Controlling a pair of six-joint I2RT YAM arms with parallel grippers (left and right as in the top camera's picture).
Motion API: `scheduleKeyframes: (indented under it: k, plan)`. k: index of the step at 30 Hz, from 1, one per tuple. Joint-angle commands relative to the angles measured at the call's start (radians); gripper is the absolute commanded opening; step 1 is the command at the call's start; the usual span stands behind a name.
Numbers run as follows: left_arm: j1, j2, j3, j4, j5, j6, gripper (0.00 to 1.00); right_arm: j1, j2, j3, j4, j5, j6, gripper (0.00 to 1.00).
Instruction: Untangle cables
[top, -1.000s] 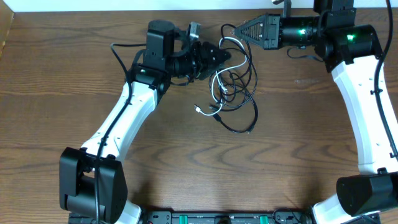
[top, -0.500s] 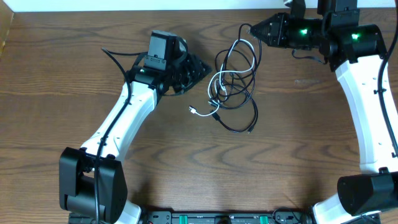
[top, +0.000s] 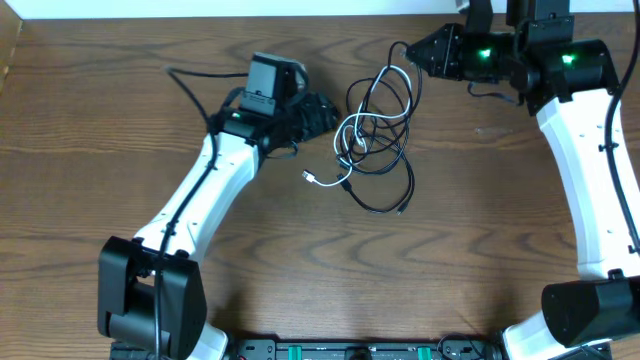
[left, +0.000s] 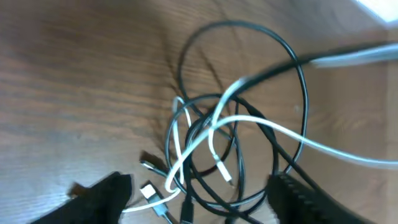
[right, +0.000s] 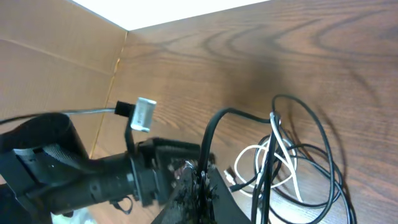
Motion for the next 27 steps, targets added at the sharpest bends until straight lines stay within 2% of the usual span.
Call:
scheduleKeyframes:
  k: [1,7,13,18,22,23,25,27]
  plan:
    - [-0.027,0.025,-0.002,0.011,-0.014,0.216,0.79,0.006,0.000,-0.001,-0.002,-0.017,0.005,0.01]
    - [-0.043,0.066,-0.002,0.071,-0.014,0.292,0.80,0.008,0.000,-0.001,-0.005,-0.017,0.004,0.01]
    - [-0.045,0.129,-0.002,0.108,-0.025,0.428,0.80,0.021,0.000,-0.001,-0.007,-0.016,-0.018,0.01]
    - [-0.047,0.148,-0.002,0.121,-0.025,0.444,0.79,0.024,0.000,-0.001,-0.005,-0.016,-0.021,0.01]
    - [-0.050,0.178,-0.002,0.146,-0.025,0.444,0.72,0.024,0.000,-0.001,-0.002,-0.016,-0.021,0.01]
    - [-0.050,0.187,-0.002,0.154,-0.025,0.444,0.65,0.024,0.000,-0.001,-0.003,-0.016,-0.021,0.01]
    - [-0.050,0.196,-0.002,0.166,-0.025,0.443,0.40,0.025,0.000,-0.001,-0.004,-0.016,-0.021,0.01]
    - [-0.050,0.195,-0.002,0.173,-0.024,0.436,0.20,0.025,0.000,-0.001,-0.007,-0.007,-0.021,0.01]
